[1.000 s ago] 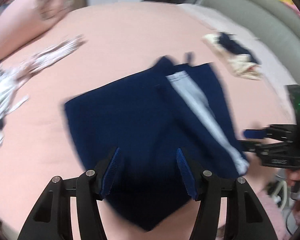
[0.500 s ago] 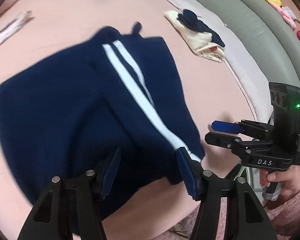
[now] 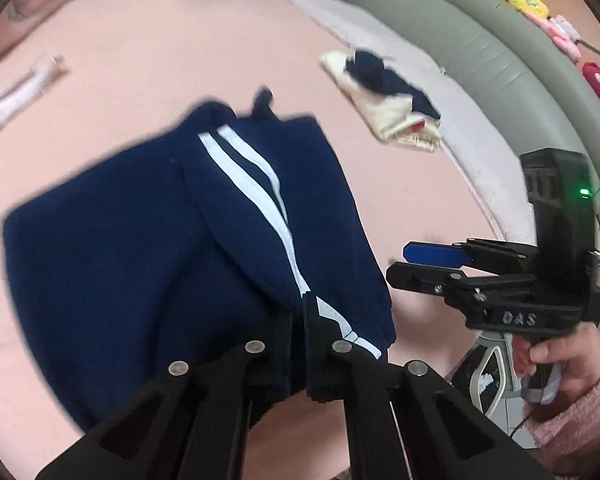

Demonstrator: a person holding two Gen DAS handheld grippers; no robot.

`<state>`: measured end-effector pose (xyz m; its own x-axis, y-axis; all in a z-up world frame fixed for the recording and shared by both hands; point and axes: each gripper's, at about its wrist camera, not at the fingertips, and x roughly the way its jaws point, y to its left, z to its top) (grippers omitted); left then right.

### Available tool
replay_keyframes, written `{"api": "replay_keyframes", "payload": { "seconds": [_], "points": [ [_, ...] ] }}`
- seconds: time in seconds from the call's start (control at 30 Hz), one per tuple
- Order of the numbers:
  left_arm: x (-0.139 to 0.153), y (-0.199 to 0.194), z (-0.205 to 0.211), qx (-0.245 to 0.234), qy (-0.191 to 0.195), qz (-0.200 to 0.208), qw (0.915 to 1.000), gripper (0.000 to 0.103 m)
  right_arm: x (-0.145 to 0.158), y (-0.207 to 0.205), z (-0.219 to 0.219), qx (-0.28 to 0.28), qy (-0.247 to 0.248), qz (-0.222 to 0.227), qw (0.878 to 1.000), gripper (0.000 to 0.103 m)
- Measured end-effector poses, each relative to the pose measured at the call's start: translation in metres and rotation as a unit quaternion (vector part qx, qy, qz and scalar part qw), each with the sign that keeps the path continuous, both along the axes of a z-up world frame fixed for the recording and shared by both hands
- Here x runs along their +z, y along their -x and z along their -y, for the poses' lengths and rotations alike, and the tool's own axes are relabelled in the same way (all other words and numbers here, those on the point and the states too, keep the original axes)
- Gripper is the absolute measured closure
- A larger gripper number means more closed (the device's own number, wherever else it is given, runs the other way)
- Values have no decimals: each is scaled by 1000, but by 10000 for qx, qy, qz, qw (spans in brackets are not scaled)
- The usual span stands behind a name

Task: Fold clothes

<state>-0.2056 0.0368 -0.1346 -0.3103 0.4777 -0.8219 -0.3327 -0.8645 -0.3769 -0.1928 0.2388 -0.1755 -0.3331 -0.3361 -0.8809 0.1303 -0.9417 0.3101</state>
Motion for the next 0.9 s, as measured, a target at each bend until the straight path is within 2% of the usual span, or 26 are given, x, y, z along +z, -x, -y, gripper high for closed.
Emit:
{"api": "replay_keyframes", "payload": {
  "seconds": [0.07,0.23,0.37,0.43,0.47,0.53,0.6,0.67,0.7,0.73,0.83,0.9],
  "points": [
    [11,0,20,152,107,-138,9997,100,8,6,4,42,33,-80,10000,57],
    [17,-7,82,717,342,-147,9967,100,18,22,34,371,-37,-205,9991,57],
    [6,-23,109,1122,206,37,9935,100,19,28,77,891,-85,-389,9952,57],
    [-11,-33,112,1102,365,210,9930,100,10,29,100,1168,-154,-363,9924,56],
    [-25,-35,109,1053,419,404,9927,100,-1,30,110,1317,-255,-215,9907,56],
    [-45,-35,108,1099,273,660,9914,98,-28,29,126,1590,-623,193,9851,55],
    [-48,-34,112,1160,118,697,9907,96,-37,25,123,1611,-732,233,9839,53],
    [-41,-32,118,1191,43,620,9909,80,-33,25,115,1527,-708,287,9853,45],
    [-37,-31,122,1206,7,579,9910,76,-31,26,113,1509,-759,356,9850,43],
    [-30,-31,124,1229,66,438,9914,68,-29,27,111,1551,-760,425,9840,43],
    [-8,-26,146,1457,82,-74,9893,64,-16,33,106,1769,-820,445,9798,43],
    [-3,-10,155,1608,69,-262,9866,64,-5,45,98,1594,-777,244,9839,43]
  ]
}}
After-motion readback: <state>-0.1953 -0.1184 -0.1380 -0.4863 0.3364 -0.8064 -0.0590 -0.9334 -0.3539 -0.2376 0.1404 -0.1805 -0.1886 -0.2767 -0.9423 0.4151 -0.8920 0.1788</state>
